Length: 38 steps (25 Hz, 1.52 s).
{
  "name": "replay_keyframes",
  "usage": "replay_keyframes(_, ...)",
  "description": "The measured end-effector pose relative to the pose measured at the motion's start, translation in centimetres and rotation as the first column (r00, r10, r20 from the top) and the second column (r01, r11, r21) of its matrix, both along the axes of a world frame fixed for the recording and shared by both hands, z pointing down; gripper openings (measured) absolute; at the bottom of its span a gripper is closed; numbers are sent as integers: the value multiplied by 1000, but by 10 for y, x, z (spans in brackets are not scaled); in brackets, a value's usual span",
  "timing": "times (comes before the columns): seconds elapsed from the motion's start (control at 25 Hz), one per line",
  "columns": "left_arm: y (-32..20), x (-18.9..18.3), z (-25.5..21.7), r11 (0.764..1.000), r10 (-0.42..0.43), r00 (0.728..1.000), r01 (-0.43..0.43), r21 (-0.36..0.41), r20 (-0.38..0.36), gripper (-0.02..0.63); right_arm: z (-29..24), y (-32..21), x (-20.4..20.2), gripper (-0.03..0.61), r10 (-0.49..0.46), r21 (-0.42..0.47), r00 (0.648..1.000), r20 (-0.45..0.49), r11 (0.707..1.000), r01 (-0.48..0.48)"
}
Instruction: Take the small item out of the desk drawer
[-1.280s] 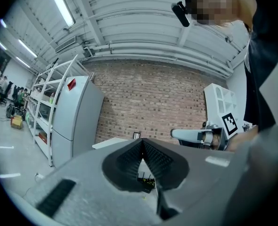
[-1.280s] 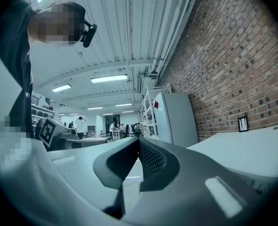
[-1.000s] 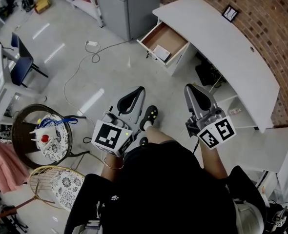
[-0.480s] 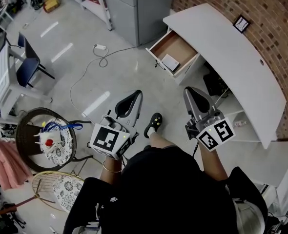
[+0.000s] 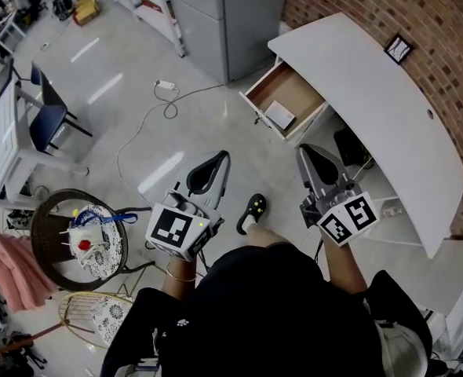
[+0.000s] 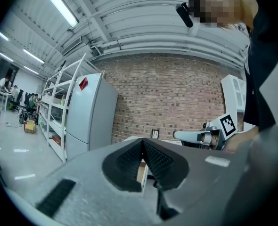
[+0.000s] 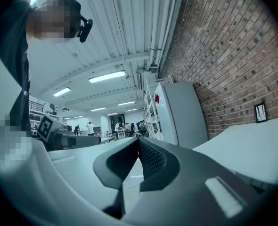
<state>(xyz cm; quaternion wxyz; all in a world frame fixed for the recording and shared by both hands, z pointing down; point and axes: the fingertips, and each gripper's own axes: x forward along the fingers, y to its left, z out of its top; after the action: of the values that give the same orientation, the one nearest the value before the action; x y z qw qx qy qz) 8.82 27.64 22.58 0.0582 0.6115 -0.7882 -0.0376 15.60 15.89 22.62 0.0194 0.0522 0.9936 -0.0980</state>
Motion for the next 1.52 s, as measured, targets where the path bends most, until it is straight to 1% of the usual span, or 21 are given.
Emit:
replay_keyframes(0.12,-16,-15,0,1000,9,1000,-9,-7,13,-8,1,-16,-12,5,5,-3,1000,0,1000,-5)
replay_keyframes(0.36,-42,-37,0,1000,4,1000,-4,-15,4,-8,3,-44,-29,5,27,-1,1000,3,1000,-27)
replay_keyframes(0.48,-55,-50,1,1000,3,1000,-3,-24,0,-8,4,-59,-38,5,47,-16,999,13,999,-47)
replay_keyframes(0.68,-78,-61,3,999,38,999,-38,-32,2,-8,5,-82,-46,5,76,-22,997,9,997,-76)
replay_keyframes(0.88,-103,-76,4,998,56,998,-56,-35,-6,-8,7,-107,-58,5,109,-25,994,10,994,-109)
replay_keyframes(1.12,-136,-89,10,993,106,994,-107,-40,-7,-8,17,-134,-63,5,161,-36,987,-2,986,-161)
replay_keyframes(1.4,-186,-97,15,983,171,985,-170,-75,10,-8,28,-178,-64,5,222,-61,975,-14,973,-223)
replay_keyframes(1.52,-199,-101,21,981,177,984,-176,-86,4,-8,32,-190,-66,5,235,-65,972,-13,970,-235)
